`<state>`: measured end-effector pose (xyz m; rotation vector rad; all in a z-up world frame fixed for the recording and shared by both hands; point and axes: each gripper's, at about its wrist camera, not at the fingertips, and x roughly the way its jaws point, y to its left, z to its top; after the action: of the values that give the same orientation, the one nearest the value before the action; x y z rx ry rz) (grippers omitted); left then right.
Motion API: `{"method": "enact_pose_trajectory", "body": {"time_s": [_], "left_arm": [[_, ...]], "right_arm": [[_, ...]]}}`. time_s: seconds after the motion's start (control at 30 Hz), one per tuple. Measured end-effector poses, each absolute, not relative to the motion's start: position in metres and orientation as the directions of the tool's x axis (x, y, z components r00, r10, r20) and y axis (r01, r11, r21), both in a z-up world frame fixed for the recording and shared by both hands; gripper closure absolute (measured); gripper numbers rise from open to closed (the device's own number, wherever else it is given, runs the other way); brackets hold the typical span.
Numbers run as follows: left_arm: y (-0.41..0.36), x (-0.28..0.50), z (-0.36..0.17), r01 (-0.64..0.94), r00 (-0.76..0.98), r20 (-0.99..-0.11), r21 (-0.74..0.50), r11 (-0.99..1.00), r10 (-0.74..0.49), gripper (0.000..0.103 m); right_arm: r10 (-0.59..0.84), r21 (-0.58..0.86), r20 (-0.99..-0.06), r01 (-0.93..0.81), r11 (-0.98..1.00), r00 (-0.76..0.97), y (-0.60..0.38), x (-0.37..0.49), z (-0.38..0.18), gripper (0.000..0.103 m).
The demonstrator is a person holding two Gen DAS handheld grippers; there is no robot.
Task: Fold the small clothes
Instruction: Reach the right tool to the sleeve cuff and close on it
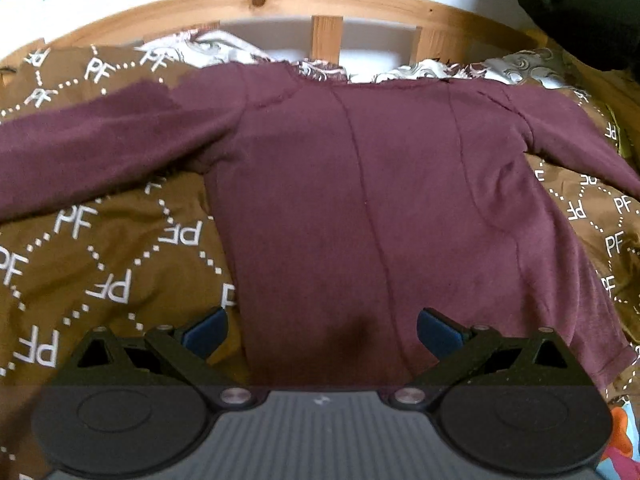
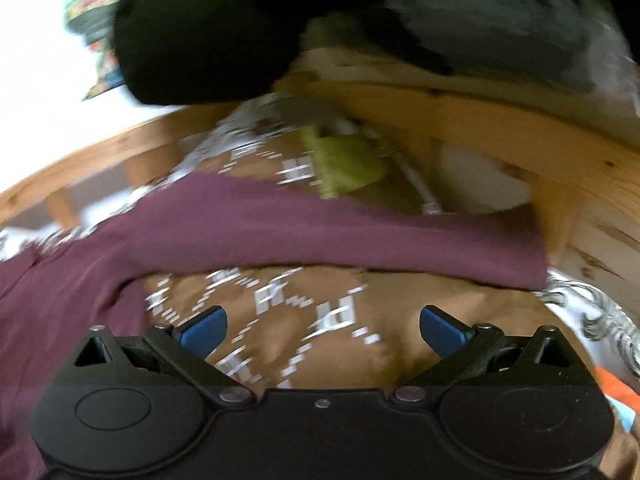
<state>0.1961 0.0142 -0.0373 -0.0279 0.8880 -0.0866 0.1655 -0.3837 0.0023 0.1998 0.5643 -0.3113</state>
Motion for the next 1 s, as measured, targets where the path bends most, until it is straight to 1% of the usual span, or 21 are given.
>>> {"method": "enact_pose_trajectory", "body": {"time_s": [0.23, 0.33, 0.43, 0.6, 0.67, 0.7, 0.73, 0.77, 0.83, 0.87, 0.93, 1.0], "left_arm": [[0.018, 0.202, -0.049, 0.075, 0.611, -0.783, -0.087, 0.993, -0.115, 0.001], [0.021, 0.205, -0.054, 0.059, 0.596, -0.792, -0.120, 0.991, -0.132, 0.001], [0.022, 0.205, -0.059, 0.054, 0.589, -0.794, -0.149, 0.987, -0.152, 0.001], [0.022, 0.205, -0.063, 0.054, 0.595, -0.789, -0.148, 0.988, -0.150, 0.001], [0.021, 0.205, -0.064, 0.060, 0.596, -0.790, -0.139, 0.988, -0.147, 0.001], [0.019, 0.205, -0.065, 0.062, 0.597, -0.789, -0.135, 0.989, -0.145, 0.001], [0.018, 0.205, -0.065, 0.065, 0.598, -0.788, -0.132, 0.989, -0.144, 0.001], [0.018, 0.204, -0.065, 0.068, 0.599, -0.788, -0.130, 0.989, -0.144, 0.001], [0.018, 0.204, -0.065, 0.069, 0.600, -0.787, -0.130, 0.989, -0.146, 0.001], [0.019, 0.204, -0.065, 0.069, 0.600, -0.786, -0.134, 0.989, -0.148, 0.001], [0.021, 0.204, -0.065, 0.064, 0.600, -0.785, -0.148, 0.987, -0.157, 0.001], [0.024, 0.205, -0.063, 0.056, 0.600, -0.783, -0.166, 0.985, -0.166, 0.001]], "right_arm": [[-0.346, 0.171, -0.582, 0.527, 0.833, 0.736, -0.428, 0.178, -0.005, 0.011], [-0.389, 0.178, -0.605, 0.594, 0.785, 0.695, -0.438, 0.186, -0.017, 0.015], [-0.390, 0.235, -0.596, 0.617, 0.751, 0.702, -0.447, 0.193, -0.025, 0.016], [-0.405, 0.359, -0.567, 0.658, 0.663, 0.717, -0.464, 0.203, -0.028, 0.016], [-0.422, 0.382, -0.570, 0.682, 0.624, 0.705, -0.469, 0.209, -0.029, 0.016], [-0.438, 0.379, -0.573, 0.698, 0.608, 0.693, -0.470, 0.213, -0.029, 0.019], [-0.458, 0.368, -0.574, 0.714, 0.596, 0.679, -0.471, 0.216, -0.029, 0.027], [-0.480, 0.352, -0.576, 0.731, 0.585, 0.662, -0.471, 0.219, -0.029, 0.033], [-0.527, 0.317, -0.581, 0.769, 0.555, 0.620, -0.472, 0.222, -0.029, 0.058], [-0.549, 0.300, -0.581, 0.785, 0.543, 0.601, -0.472, 0.223, -0.029, 0.063], [-0.569, 0.274, -0.571, 0.791, 0.547, 0.591, -0.471, 0.224, -0.028, 0.085], [-0.593, 0.223, -0.537, 0.779, 0.586, 0.600, -0.463, 0.225, -0.023, 0.091]]}}
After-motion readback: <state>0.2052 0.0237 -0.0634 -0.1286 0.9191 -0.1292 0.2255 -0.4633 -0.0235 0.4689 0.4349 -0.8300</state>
